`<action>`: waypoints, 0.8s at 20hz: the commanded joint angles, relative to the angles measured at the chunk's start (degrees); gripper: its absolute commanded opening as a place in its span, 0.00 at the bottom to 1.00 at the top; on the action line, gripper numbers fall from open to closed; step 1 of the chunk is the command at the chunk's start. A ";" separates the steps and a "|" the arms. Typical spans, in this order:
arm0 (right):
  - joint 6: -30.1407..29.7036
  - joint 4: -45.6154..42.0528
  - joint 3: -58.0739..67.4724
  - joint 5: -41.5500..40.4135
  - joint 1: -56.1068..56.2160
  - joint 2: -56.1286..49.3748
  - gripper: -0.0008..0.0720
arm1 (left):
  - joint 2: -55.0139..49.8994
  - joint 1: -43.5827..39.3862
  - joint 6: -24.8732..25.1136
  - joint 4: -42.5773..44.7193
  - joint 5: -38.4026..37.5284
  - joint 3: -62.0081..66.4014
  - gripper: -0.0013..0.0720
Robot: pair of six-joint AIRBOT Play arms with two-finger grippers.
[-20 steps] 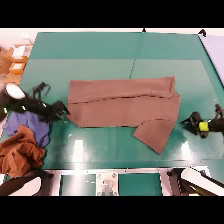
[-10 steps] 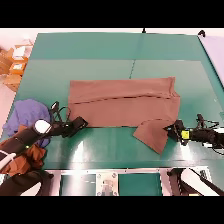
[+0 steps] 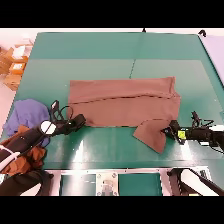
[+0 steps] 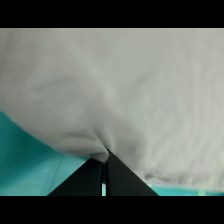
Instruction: Fold the shirts.
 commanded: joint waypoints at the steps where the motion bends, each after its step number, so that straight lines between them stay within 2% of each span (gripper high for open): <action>1: 3.26 -3.98 4.42 4.79 0.20 2.14 0.04 | 1.81 -0.07 -2.75 5.55 -5.01 1.68 0.04; 3: 7.39 -9.46 5.77 6.67 0.20 4.63 0.04 | 4.22 -0.07 -8.41 14.62 -11.34 2.80 0.04; 5: 10.71 -15.65 5.79 8.70 0.22 6.43 0.04 | 6.10 -0.07 -16.28 27.82 -19.87 4.35 0.04; 7: 13.97 -21.16 5.84 10.40 0.22 8.44 0.04 | 8.37 -0.07 -20.44 37.68 -27.45 6.27 0.04; 10: 14.14 -18.27 8.17 10.84 0.33 11.65 0.04 | 9.25 -0.07 -18.82 40.26 -31.63 11.13 0.04; 13: 12.04 -9.42 14.23 11.61 1.25 11.91 0.04 | 8.92 -0.07 -17.57 40.26 -29.51 16.68 0.04; 16: 12.98 -6.54 22.49 8.85 6.25 9.53 0.04 | 4.09 -0.07 -13.35 40.28 -28.50 24.83 0.04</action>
